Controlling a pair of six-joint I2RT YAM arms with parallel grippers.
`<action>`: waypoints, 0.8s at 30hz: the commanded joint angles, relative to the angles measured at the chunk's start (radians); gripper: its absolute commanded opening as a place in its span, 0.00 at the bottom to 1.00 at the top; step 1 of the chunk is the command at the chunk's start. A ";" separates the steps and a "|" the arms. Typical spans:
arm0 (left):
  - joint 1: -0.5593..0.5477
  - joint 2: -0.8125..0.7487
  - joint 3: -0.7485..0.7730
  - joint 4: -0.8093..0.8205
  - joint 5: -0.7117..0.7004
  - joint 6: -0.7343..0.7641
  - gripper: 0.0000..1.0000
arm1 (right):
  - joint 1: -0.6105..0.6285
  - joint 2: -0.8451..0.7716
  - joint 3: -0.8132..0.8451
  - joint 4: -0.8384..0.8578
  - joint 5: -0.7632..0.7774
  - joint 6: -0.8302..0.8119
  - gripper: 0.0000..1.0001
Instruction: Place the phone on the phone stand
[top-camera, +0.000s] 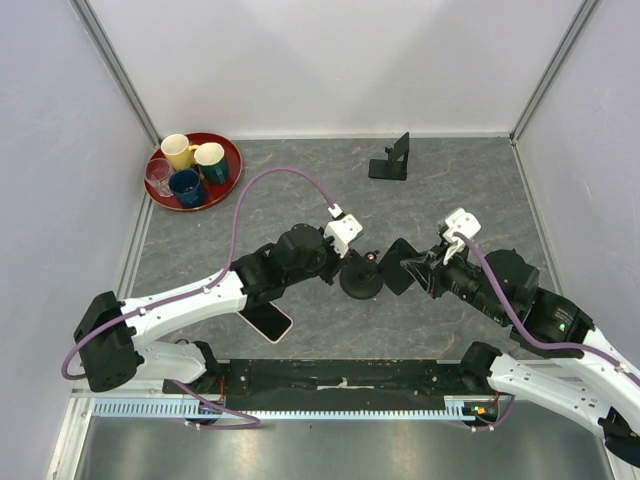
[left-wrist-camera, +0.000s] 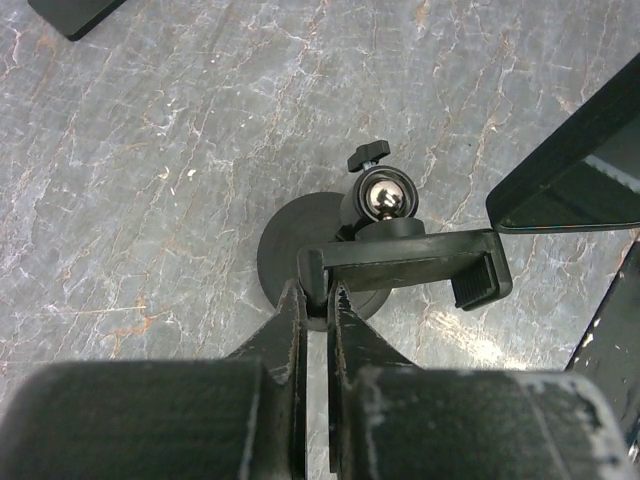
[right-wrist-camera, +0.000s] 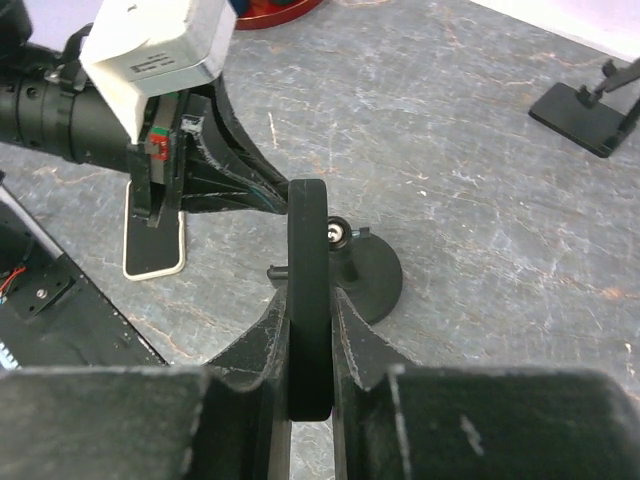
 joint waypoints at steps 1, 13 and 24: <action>-0.001 -0.040 -0.014 0.028 0.114 0.024 0.02 | 0.001 0.017 0.037 0.141 -0.225 -0.053 0.00; 0.024 -0.092 -0.059 0.026 0.155 -0.033 0.02 | 0.003 0.100 0.016 0.323 -0.605 -0.082 0.00; 0.024 -0.086 -0.013 -0.041 0.187 -0.091 0.02 | 0.003 0.161 -0.093 0.495 -0.621 -0.242 0.00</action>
